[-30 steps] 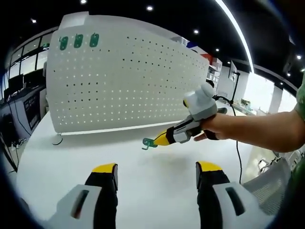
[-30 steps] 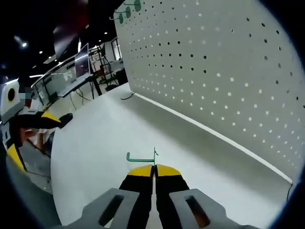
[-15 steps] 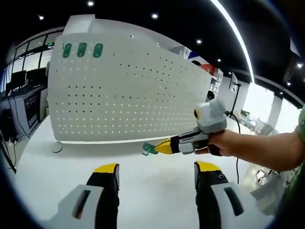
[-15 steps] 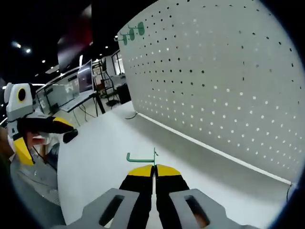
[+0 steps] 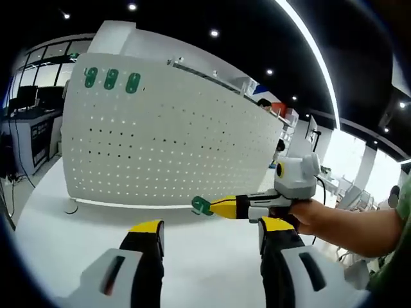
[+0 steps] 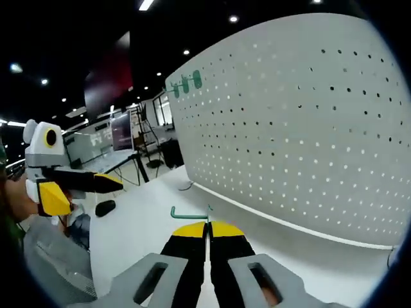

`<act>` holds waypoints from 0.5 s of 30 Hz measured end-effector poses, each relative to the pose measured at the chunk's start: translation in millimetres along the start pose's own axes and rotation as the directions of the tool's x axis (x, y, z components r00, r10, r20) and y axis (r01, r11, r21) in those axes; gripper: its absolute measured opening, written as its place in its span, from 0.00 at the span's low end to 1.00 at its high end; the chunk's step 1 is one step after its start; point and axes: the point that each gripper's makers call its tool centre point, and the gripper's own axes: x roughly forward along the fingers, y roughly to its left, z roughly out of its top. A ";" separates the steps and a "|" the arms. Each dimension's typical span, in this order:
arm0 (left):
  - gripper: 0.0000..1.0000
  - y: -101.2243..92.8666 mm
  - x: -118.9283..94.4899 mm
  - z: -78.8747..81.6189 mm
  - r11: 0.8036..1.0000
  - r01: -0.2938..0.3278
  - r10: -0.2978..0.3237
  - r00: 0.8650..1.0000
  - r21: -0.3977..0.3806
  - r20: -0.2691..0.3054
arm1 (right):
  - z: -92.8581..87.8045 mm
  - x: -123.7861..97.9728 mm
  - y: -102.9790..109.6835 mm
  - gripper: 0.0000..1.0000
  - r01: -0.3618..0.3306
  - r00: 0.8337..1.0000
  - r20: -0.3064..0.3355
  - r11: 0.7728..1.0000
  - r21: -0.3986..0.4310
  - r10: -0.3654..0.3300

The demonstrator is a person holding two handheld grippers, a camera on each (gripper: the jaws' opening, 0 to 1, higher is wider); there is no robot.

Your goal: Insert the hook assembly into the mounting plate slot until the hook locks in place.

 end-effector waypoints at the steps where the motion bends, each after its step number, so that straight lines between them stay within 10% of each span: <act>1: 0.60 -1.3 0.0 2.6 1.000 0.002 -0.002 1.000 -0.002 0.005 | 3.2 -2.1 1.3 0.00 -0.001 1.000 0.013 1.000 0.003 0.001; 15: 0.55 -18.1 -4.4 32.0 0.993 0.072 -0.065 0.995 -0.092 0.072 | 47.7 -28.1 22.1 0.00 -0.031 0.985 0.168 0.999 0.006 0.030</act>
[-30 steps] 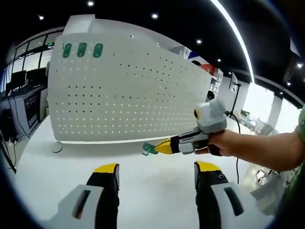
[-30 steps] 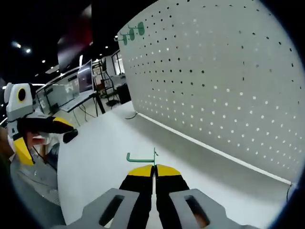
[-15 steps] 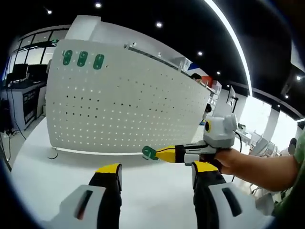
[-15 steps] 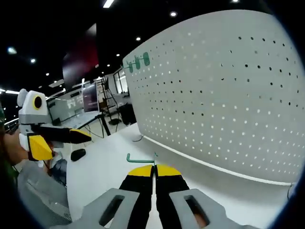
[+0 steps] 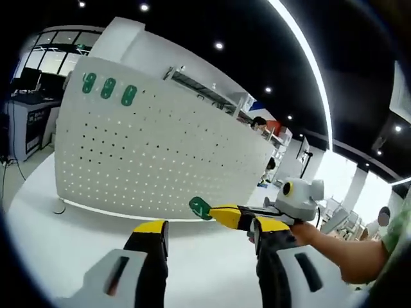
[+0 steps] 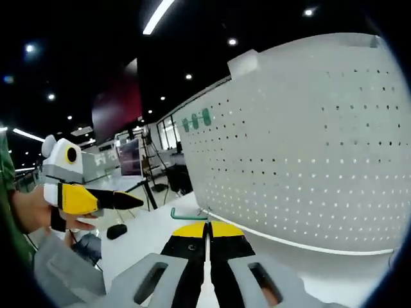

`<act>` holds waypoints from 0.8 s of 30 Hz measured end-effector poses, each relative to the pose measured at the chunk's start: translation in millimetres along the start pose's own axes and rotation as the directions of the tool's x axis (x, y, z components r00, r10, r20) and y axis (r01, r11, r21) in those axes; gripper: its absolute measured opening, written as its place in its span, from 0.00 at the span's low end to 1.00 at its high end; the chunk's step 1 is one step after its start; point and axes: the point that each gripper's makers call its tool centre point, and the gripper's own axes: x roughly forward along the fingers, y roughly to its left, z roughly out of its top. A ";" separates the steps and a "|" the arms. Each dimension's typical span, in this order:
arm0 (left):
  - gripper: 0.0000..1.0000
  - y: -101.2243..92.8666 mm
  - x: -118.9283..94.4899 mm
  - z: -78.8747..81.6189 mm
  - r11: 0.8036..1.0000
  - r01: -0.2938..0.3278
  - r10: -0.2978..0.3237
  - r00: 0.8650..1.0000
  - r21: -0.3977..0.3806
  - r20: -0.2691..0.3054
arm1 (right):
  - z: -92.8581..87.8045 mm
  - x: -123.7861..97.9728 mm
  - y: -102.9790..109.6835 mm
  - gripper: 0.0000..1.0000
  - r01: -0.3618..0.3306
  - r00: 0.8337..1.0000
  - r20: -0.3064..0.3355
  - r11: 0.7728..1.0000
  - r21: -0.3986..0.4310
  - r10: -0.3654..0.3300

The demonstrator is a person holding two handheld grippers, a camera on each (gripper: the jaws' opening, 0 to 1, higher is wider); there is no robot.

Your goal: Insert the hook assembly into the mounting plate slot until the hook locks in place.

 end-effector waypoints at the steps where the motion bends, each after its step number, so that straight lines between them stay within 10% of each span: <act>1: 0.55 -0.8 -0.8 1.3 1.000 0.001 -0.001 1.000 0.001 0.002 | 2.4 -0.9 1.2 0.00 -0.002 1.000 0.006 1.000 -0.002 0.002; 24: 0.40 -25.0 -19.2 47.9 0.985 0.128 -0.113 0.985 -0.112 0.129 | 71.7 -24.6 64.6 0.00 -0.084 0.981 0.167 0.990 -0.115 0.103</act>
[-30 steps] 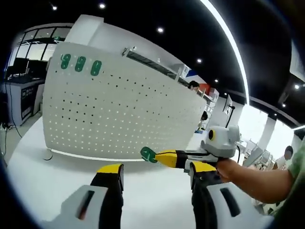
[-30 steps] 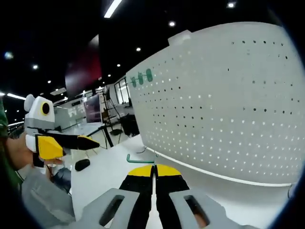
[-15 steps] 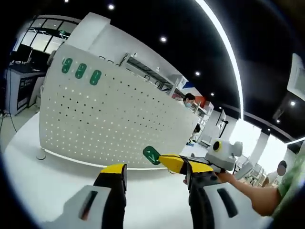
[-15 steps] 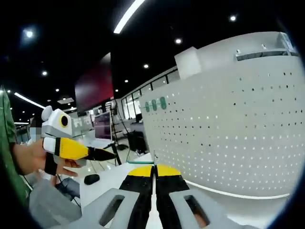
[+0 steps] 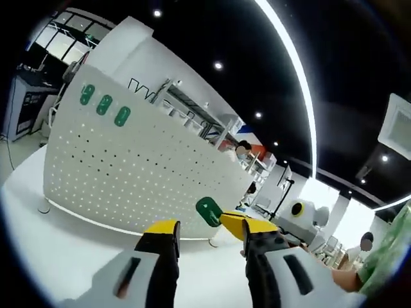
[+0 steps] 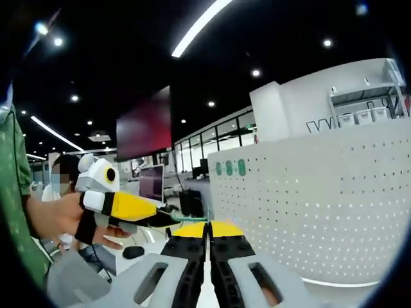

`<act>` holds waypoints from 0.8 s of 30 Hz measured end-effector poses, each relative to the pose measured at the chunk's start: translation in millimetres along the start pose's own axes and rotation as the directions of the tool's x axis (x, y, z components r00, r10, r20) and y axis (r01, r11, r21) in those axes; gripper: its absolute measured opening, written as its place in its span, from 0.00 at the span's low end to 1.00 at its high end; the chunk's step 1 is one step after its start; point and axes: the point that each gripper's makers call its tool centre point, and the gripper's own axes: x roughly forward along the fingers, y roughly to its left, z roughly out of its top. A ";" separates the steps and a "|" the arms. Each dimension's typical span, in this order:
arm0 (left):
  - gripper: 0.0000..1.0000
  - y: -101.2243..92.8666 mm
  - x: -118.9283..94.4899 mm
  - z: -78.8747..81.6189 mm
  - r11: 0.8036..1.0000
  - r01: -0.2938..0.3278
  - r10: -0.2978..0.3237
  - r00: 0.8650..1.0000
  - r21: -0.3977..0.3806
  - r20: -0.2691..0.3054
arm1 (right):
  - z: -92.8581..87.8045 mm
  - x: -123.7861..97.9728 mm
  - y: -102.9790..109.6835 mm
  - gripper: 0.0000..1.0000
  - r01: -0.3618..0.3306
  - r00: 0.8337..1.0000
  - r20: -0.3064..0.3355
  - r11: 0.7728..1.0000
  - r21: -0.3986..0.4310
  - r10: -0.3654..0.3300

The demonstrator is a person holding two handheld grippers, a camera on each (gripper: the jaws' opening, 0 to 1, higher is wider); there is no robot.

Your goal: Insert the hook assembly into the mounting plate slot until the hook locks in place.

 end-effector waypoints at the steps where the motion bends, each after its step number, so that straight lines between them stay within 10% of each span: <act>1: 0.39 -1.8 -0.3 2.0 1.000 0.005 -0.005 1.000 -0.003 0.005 | 0.5 -0.2 0.6 0.00 -0.001 1.000 0.001 1.000 -0.001 0.001; 24: 0.22 -21.1 1.6 21.3 0.988 0.081 -0.072 0.994 -0.128 0.079 | 32.3 0.5 29.4 0.00 -0.033 0.995 0.099 0.999 -0.018 0.035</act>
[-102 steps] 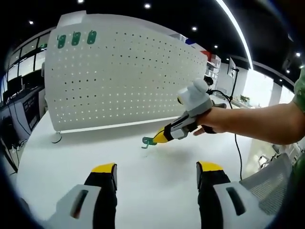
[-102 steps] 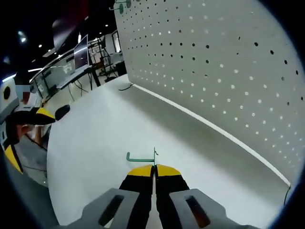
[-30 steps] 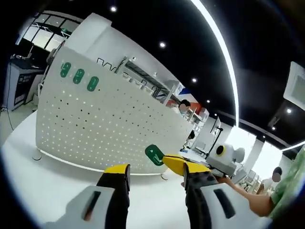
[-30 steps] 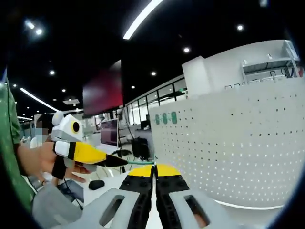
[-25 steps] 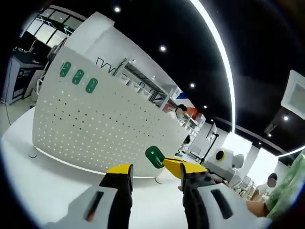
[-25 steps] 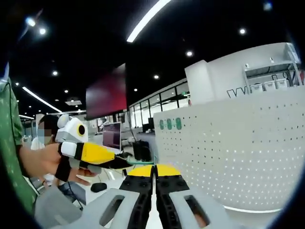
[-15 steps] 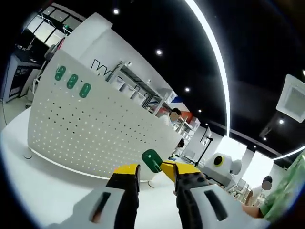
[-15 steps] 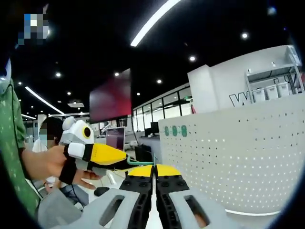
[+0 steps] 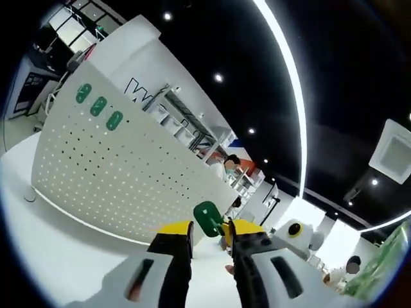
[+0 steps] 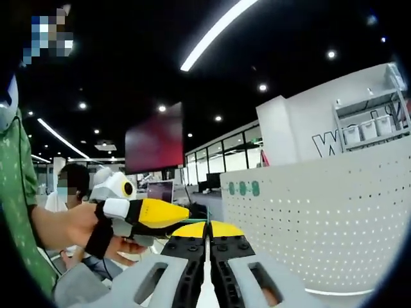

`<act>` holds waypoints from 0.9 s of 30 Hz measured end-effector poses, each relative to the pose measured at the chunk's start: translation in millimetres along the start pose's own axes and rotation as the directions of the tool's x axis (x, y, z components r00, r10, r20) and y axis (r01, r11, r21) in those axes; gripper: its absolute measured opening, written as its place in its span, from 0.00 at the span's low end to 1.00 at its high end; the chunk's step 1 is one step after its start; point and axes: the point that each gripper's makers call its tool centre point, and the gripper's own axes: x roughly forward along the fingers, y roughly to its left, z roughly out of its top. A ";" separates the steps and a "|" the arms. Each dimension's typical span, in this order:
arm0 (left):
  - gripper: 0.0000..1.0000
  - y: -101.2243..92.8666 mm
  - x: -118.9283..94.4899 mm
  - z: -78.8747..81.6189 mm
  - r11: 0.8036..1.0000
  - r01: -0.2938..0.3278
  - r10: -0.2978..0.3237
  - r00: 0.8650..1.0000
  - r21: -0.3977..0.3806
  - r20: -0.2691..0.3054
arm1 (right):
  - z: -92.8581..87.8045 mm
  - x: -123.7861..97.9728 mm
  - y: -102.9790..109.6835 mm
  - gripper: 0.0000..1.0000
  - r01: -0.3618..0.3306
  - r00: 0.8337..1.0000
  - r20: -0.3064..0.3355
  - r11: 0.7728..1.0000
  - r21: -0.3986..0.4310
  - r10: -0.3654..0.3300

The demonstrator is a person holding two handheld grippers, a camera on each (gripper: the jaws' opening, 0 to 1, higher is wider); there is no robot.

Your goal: Insert the hook assembly into the mounting plate slot until the hook locks in place.

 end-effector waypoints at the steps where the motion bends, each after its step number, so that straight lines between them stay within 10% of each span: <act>1: 0.22 -0.2 0.2 -0.1 1.000 0.001 -0.001 1.000 -0.004 0.000 | 0.3 0.1 0.4 0.00 -0.001 1.000 0.001 1.000 -0.001 0.001; 27: 0.06 -1.4 1.4 1.1 0.998 0.020 -0.019 1.000 -0.064 0.018 | 2.4 1.3 6.6 0.00 -0.012 1.000 0.012 1.000 -0.012 0.013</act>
